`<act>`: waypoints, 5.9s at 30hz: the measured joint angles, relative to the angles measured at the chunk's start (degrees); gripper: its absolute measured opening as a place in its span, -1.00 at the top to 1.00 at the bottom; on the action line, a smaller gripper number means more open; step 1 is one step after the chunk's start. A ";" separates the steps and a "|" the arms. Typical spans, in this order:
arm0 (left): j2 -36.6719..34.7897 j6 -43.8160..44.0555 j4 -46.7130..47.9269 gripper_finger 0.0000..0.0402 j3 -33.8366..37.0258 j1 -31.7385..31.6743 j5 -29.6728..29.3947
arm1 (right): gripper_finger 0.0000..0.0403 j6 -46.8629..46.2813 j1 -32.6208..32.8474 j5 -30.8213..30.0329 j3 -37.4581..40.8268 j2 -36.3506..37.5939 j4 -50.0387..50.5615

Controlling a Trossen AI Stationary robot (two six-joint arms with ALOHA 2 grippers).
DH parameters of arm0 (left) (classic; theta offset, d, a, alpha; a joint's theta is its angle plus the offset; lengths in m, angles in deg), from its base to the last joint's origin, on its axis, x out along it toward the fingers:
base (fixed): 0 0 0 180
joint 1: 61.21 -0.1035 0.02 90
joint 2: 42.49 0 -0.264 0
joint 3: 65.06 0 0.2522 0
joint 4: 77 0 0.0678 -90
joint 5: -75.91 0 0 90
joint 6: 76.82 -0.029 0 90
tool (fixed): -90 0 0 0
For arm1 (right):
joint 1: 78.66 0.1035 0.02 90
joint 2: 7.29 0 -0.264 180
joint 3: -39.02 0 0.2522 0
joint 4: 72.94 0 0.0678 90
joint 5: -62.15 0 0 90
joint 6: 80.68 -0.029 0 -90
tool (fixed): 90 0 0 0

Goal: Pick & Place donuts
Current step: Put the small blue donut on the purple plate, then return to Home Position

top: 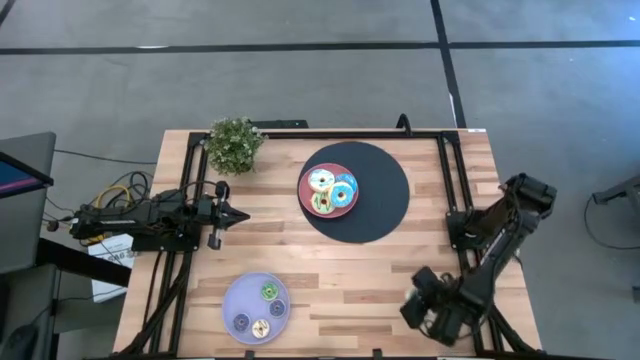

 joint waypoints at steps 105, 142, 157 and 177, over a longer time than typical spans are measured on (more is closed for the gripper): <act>0.00 0.02 0.11 1.00 0.01 -0.01 -0.19 | 0.87 99.55 -39.51 23.66 -32.19 -16.36 -11.90; 0.00 0.32 0.11 1.00 0.02 -0.02 -0.18 | 1.00 98.41 -40.58 8.99 52.53 58.48 -56.73; 0.00 0.37 0.11 1.00 0.02 -0.01 -0.17 | 1.00 103.11 -45.66 10.45 56.08 87.60 -48.69; 0.00 0.18 0.13 1.00 0.02 -0.01 -0.30 | 1.00 113.53 -48.23 10.49 55.82 91.66 -47.62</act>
